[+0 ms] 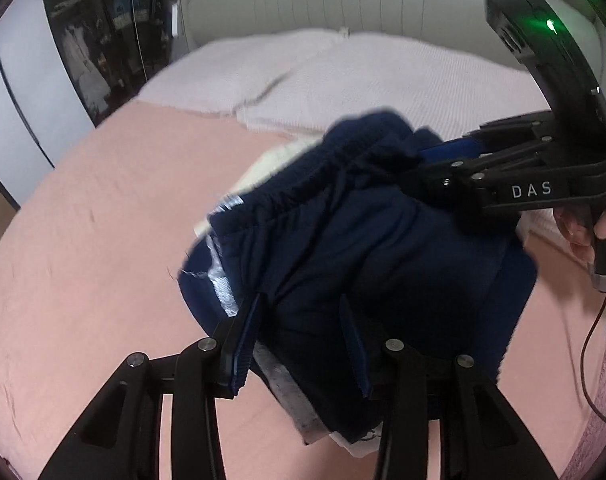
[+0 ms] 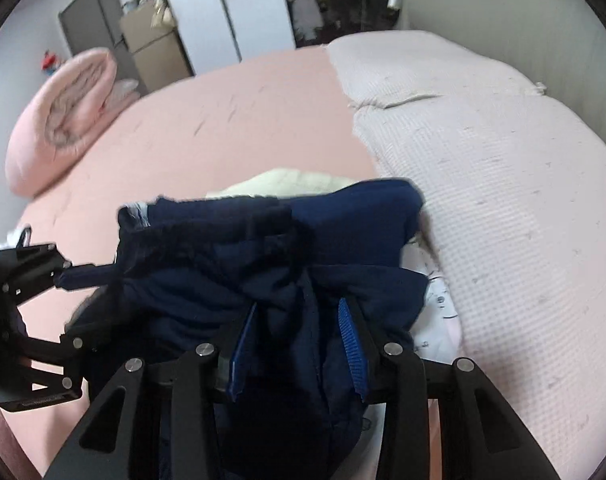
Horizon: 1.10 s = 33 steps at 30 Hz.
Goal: Fold clothes
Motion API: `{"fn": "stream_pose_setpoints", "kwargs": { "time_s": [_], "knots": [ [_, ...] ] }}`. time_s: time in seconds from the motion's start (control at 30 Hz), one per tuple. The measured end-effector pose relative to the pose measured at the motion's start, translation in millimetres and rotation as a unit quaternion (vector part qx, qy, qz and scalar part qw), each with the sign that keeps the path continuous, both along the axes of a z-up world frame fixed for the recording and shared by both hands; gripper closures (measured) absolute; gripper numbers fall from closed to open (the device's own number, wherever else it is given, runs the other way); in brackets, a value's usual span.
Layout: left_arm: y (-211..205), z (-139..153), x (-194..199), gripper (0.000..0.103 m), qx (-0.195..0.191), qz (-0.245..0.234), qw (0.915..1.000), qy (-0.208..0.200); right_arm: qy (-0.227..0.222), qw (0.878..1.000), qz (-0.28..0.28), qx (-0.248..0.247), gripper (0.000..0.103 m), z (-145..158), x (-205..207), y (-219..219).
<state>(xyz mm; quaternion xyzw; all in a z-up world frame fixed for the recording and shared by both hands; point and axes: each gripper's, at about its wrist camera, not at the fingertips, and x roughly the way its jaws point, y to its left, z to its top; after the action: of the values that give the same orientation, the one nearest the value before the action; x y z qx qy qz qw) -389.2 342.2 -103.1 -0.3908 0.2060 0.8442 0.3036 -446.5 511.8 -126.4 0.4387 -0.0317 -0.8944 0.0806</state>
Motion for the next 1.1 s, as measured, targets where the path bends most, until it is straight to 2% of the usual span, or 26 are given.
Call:
{"fn": "stream_pose_setpoints", "kwargs": {
  "time_s": [0.07, 0.17, 0.27, 0.37, 0.43, 0.57, 0.63, 0.73, 0.8, 0.97, 1.1],
  "knots": [
    [-3, 5, -6, 0.064, 0.019, 0.009, 0.9998, -0.003, 0.029, 0.999, -0.011, 0.020, 0.062, 11, 9, 2],
    [-7, -8, -25, 0.064, 0.040, 0.031, 0.9956, -0.078, 0.000, 0.999, -0.016, 0.030, 0.061, 9, 10, 2],
    [-19, 1, -26, 0.060, 0.071, 0.055, 0.9907, -0.103, -0.001, 0.999, -0.026, 0.031, 0.059, 19, 28, -2],
    [-28, 15, -15, 0.022, 0.095, 0.049, 0.9863, -0.126, -0.002, 1.000, -0.023, 0.011, 0.037, 34, 52, -6],
    [-37, 19, -10, 0.021, 0.102, 0.056, 0.9826, -0.145, 0.001, 1.000, -0.027, 0.009, 0.033, 45, 66, -13],
    [-79, 36, -2, 0.021, 0.096, 0.115, 0.9805, -0.127, -0.004, 1.000, -0.017, 0.000, 0.029, 64, 84, -36],
    [-100, 44, 2, 0.021, 0.093, 0.144, 0.9781, -0.118, 0.003, 1.000, -0.007, -0.011, 0.021, 75, 89, -55],
    [-132, 57, 9, 0.017, 0.089, 0.188, 0.9727, -0.103, 0.004, 1.000, 0.001, 0.002, 0.003, 92, 90, -92],
    [-153, 65, 13, 0.015, 0.086, 0.217, 0.9680, -0.094, 0.002, 1.000, 0.011, 0.003, 0.000, 102, 82, -120],
    [-229, 93, 18, 0.014, 0.060, 0.311, 0.9471, -0.053, 0.009, 0.999, 0.040, -0.006, 0.000, 129, 72, -200],
    [-294, 120, 37, 0.014, 0.073, 0.380, 0.9212, -0.043, 0.017, 0.998, 0.042, -0.032, 0.000, 143, 78, -245]
  ]
}}
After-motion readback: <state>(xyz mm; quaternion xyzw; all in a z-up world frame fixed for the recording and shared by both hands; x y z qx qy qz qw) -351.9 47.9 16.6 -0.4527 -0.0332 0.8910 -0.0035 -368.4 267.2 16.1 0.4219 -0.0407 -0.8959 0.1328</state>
